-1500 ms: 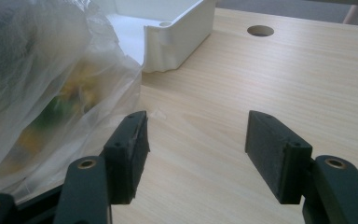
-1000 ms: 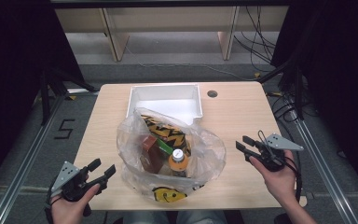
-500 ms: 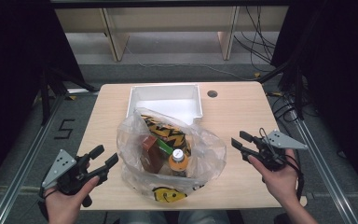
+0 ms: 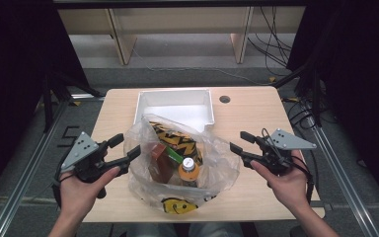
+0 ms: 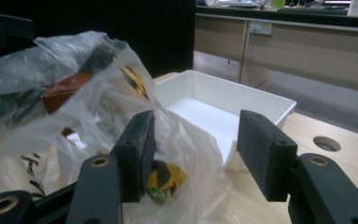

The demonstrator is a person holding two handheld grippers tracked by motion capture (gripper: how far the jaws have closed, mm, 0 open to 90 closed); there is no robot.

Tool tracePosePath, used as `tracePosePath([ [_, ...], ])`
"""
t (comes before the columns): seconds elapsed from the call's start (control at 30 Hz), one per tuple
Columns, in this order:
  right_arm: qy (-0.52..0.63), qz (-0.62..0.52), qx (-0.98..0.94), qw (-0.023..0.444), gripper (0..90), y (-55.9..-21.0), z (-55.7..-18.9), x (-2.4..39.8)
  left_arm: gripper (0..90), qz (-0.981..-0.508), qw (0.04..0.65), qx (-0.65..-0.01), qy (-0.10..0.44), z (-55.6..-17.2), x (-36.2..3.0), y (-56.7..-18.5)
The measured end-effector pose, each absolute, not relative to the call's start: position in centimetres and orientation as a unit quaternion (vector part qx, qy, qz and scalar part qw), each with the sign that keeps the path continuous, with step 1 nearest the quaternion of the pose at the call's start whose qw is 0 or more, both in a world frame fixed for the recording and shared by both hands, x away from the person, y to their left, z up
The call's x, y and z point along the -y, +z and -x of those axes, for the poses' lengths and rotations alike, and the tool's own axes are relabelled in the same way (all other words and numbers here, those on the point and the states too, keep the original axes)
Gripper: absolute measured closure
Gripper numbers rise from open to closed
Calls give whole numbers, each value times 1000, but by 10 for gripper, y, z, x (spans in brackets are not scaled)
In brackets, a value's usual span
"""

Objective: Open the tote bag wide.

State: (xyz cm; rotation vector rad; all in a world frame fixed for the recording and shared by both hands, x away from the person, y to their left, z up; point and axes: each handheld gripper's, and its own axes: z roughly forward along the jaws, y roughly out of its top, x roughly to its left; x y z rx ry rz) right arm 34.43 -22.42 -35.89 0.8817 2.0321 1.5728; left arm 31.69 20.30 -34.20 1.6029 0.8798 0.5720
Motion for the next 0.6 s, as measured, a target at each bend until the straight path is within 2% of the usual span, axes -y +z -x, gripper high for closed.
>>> tracePosePath([
  [0.3, 575, -282, -739, 209, 447, -345, -346, 206, 303, -718, 552, -355, 230, -346, -184, -329],
  [0.6, 590, -264, -737, 197, 440, -340, -344, 194, 276, -730, 554, -339, 213, -346, -177, -333],
])
